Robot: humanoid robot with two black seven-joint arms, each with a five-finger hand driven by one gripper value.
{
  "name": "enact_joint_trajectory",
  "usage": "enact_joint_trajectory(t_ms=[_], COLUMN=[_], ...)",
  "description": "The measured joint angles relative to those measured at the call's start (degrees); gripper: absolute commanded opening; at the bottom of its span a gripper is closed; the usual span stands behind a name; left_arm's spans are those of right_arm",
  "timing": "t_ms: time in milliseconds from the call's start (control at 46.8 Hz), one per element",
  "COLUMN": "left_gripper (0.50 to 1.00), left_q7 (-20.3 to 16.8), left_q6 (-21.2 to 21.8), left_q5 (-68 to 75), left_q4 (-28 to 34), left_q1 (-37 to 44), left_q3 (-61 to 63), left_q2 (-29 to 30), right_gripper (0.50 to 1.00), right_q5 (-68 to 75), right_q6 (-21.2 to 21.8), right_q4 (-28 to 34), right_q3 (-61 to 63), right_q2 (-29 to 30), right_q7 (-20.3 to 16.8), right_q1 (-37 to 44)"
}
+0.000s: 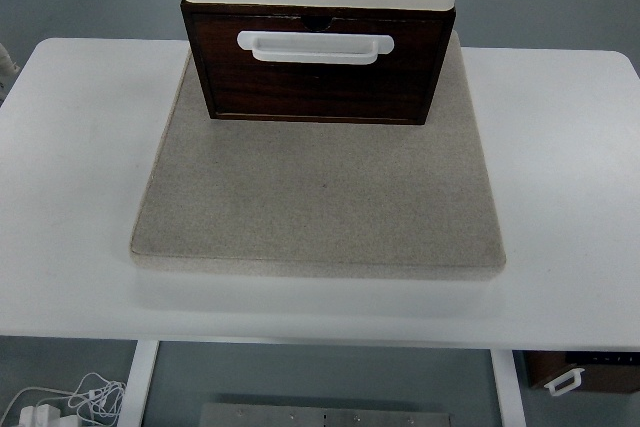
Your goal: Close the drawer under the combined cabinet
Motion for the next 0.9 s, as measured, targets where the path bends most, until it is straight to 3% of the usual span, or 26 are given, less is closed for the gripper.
enact_joint_trajectory(t_ms=[214,385,897], left_gripper=[0.999,0.999,0.999], left_q7=[-2.8,-5.3,-5.4], left_q6=[2.1,2.3,1.8], left_q5=[-1.0,-4.3,-14.7], left_q4=[8.6,9.2,11.1], left_q1=[2.1,8.8,19.2], left_q3=[0.0,0.0,-0.1], left_q2=[-0.7,-1.9,-10.2], right_gripper=[0.952,0.952,0.952], right_q5=[0.0,0.0,0.1], right_q6=[0.1,0.0,0.2], right_q4=[0.0,0.0,0.0], right_q3=[0.2,0.4,0.4], right_q2=[0.0,0.0,0.0], right_q7=[0.0,0.0,0.0], right_q1=[0.0,0.0,-0.2])
